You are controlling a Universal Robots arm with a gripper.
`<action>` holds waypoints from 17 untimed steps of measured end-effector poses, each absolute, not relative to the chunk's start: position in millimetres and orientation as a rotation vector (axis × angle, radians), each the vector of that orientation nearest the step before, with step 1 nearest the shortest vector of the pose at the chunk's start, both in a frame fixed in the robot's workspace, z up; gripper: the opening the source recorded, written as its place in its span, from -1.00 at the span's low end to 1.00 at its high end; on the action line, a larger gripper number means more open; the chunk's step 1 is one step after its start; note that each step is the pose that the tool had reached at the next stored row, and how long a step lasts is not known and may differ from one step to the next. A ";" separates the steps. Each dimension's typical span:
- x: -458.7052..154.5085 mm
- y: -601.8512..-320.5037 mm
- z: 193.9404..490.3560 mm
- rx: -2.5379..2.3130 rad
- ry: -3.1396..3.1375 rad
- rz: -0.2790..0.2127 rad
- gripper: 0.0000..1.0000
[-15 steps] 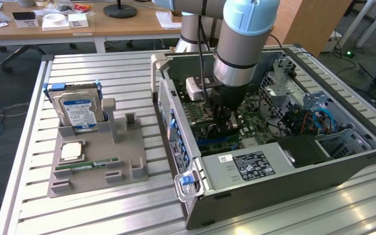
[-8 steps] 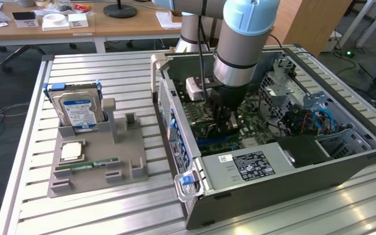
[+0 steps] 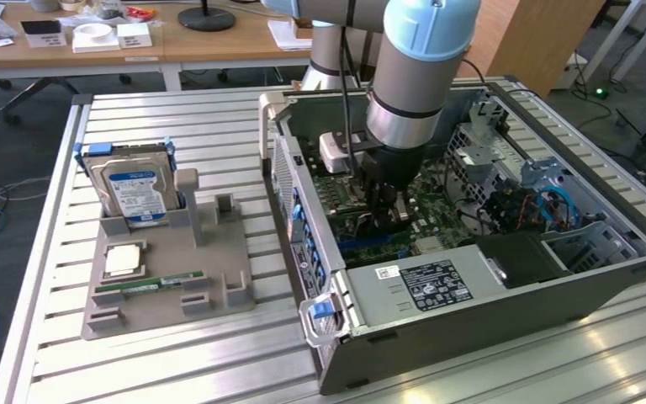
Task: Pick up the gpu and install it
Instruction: 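Insert the gpu into the slot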
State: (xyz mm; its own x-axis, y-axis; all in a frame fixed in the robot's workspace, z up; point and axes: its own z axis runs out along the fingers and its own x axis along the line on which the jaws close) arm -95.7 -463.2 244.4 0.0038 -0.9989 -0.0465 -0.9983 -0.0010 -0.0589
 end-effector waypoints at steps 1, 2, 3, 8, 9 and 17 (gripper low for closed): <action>-95.6 -463.2 244.4 -2.171 2.166 -0.013 -0.47; -95.6 -463.2 244.4 -2.171 2.166 -0.013 -0.47; -95.7 -463.2 244.5 -2.171 2.167 -0.013 -0.47; -95.7 -463.3 244.5 -2.167 2.170 -0.014 -0.47; -95.7 -463.3 244.5 -2.166 2.171 -0.014 -0.47; -95.6 -463.3 245.3 -2.159 2.178 -0.014 -0.47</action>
